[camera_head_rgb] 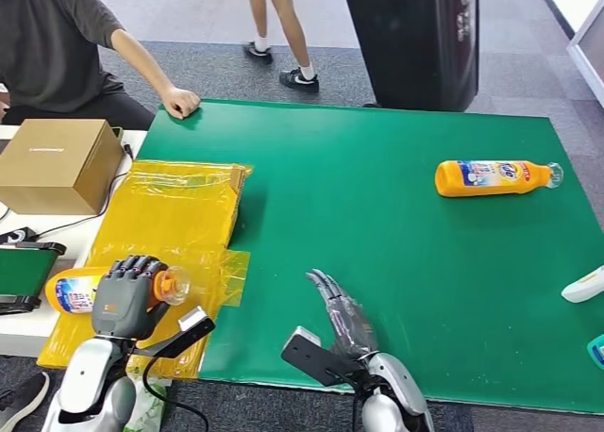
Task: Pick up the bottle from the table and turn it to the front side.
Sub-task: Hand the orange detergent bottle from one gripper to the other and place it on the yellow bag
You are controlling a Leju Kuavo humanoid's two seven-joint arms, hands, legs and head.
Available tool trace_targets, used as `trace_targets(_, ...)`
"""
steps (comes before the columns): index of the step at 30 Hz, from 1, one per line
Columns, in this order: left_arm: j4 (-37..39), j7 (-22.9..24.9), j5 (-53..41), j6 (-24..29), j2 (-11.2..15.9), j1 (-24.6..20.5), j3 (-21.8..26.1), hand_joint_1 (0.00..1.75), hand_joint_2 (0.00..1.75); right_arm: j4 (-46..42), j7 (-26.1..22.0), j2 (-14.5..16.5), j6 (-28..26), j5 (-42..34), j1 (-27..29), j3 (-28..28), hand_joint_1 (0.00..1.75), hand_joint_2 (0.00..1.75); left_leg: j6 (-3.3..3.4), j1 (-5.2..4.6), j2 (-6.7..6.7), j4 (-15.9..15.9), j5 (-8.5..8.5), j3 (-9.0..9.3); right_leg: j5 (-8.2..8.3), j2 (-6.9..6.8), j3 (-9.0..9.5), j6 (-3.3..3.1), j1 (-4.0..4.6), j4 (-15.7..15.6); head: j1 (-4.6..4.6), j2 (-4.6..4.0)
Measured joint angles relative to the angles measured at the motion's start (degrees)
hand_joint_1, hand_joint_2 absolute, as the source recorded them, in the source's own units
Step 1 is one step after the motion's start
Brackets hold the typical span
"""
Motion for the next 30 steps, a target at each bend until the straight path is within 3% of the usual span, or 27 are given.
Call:
trace_targets(1,1.2,0.3,-0.3,-0.2,0.4,-0.5,-0.1,1.64,1.75,0.0,-0.2,0.0,0.2,-0.2,0.0,-0.1,0.0,1.75,0.0,0.0,0.0,0.0,0.0,0.0,0.0,0.0,0.0,0.0,0.0,0.0,0.0,0.0)
trace_targets(2,2.6,0.5,-0.6,-0.1,0.9,-1.1,-0.3,1.37,1.75,0.0,-0.5,0.1,0.4,-0.4,0.1,-0.2,0.0,1.75,0.0,0.0,0.0,0.0,-0.01,0.0,0.0,0.0,0.01,0.0,0.0,0.0,0.0,0.0)
trace_targets(5,6.7,0.7,-1.6,1.6,2.0,-3.1,-0.7,0.17,1.75,0.3,-1.0,0.2,0.6,-1.1,0.0,-0.3,0.0,1.75,-0.02,0.0,0.0,0.0,0.0,0.0,0.0,0.0,0.01,0.0,0.01,0.0,-0.02,0.01)
trace_targets(6,7.8,0.6,-1.9,2.2,2.2,-3.6,-0.9,0.0,1.75,0.5,-1.2,0.2,0.7,-1.3,0.0,-0.3,0.0,1.75,-0.02,0.01,0.0,0.0,0.01,0.0,0.0,0.0,0.0,-0.01,0.01,0.0,-0.01,0.01)
trace_targets(13,11.0,-0.2,-1.5,3.6,2.5,-5.7,-1.9,0.0,1.75,1.9,-1.6,0.3,0.7,-2.1,-0.3,-0.5,0.0,1.75,-0.03,0.01,0.0,0.0,0.01,0.0,0.0,0.0,0.02,-0.01,0.01,0.0,-0.01,0.0)
trace_targets(30,9.7,-4.4,6.7,3.2,2.4,-4.8,-2.7,0.0,1.75,3.1,-1.6,0.3,0.9,-2.8,-0.2,-0.9,0.0,1.75,-0.05,0.01,0.0,0.0,-0.02,-0.01,-0.03,0.0,0.02,-0.04,0.02,0.0,0.0,-0.01)
